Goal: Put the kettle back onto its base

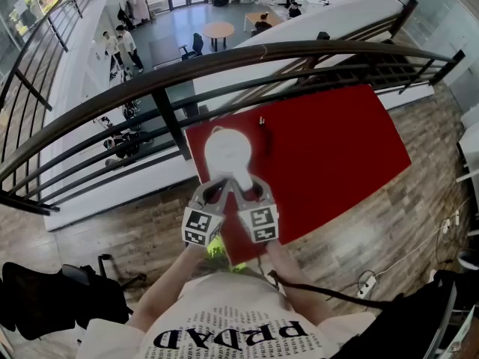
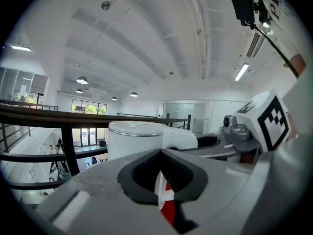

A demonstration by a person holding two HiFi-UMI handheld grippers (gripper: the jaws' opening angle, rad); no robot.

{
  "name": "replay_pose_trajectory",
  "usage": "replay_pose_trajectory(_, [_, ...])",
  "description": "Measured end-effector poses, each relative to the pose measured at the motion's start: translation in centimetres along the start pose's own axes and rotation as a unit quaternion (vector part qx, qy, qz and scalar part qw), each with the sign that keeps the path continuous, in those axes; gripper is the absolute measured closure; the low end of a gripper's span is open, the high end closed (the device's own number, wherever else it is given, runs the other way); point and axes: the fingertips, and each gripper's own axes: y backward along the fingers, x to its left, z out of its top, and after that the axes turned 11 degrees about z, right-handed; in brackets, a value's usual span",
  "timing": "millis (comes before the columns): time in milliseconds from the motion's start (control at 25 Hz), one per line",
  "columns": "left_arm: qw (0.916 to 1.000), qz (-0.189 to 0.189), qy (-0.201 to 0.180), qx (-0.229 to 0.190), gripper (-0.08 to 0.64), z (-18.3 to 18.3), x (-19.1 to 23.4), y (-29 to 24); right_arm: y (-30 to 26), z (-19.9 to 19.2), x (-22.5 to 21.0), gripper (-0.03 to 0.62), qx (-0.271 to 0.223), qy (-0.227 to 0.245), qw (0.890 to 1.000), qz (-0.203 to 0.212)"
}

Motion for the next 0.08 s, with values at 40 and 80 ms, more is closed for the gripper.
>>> replay_pose_trajectory(40, [1.0000,0.000,0.001,0.002,0.566,-0.06,-0.01,0.01,-0.03,-0.04,0.01,0.449,0.001,0.001,1.000,0.000])
replay_pose_trajectory(80, [1.0000,-0.001,0.001,0.004,0.566,-0.12,-0.02,0.01,-0.06,-0.08,0.02,0.449,0.001,0.001,1.000,0.001])
